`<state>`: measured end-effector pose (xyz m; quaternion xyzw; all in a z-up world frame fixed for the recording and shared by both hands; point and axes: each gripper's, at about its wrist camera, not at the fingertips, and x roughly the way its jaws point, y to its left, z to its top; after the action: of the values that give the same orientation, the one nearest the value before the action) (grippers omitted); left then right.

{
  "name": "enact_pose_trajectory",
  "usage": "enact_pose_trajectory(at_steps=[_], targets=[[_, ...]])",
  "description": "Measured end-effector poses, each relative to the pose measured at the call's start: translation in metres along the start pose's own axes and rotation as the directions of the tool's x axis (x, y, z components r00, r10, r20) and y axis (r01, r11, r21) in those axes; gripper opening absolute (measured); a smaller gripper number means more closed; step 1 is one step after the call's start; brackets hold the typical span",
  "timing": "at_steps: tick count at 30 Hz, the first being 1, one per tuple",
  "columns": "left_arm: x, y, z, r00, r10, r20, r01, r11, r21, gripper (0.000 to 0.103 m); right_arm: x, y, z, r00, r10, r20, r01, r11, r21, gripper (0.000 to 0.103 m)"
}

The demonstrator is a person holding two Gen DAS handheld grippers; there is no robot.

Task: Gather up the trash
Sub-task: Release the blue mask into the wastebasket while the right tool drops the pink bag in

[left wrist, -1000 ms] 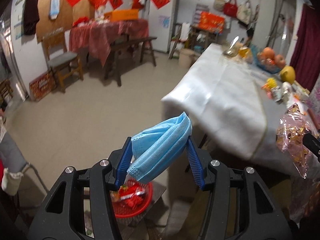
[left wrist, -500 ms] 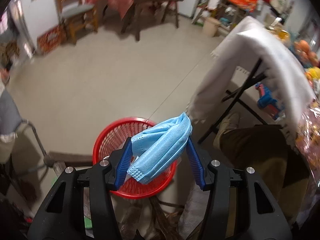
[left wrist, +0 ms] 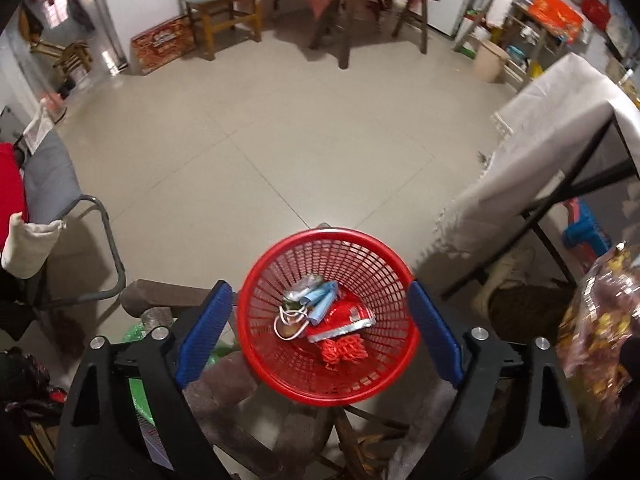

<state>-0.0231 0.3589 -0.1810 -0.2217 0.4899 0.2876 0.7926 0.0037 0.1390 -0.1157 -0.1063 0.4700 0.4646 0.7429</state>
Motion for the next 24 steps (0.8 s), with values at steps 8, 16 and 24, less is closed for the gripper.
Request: enact_pose_trajectory(at_steps=[8,16,24], targets=[[0.002,0.039,0.007,0.99,0.136,0.034,-0.129,0.979,-0.159,0.09,0.047,0.032,0.011,0.993,0.069,-0.098,-0.074,0.996,-0.055,0.038],[0.0,0.053,0.011,0.987,0.16,0.03,-0.15,0.966,-0.212,0.091,0.072,0.051,0.025,0.986,0.103,-0.132,-0.115,0.989,-0.088,0.06],[0.003,0.05,0.01,0.991,0.132,0.021,-0.125,0.97,-0.209,0.092,0.073,0.052,0.022,0.98,0.137,-0.142,-0.148,0.986,-0.072,0.062]])
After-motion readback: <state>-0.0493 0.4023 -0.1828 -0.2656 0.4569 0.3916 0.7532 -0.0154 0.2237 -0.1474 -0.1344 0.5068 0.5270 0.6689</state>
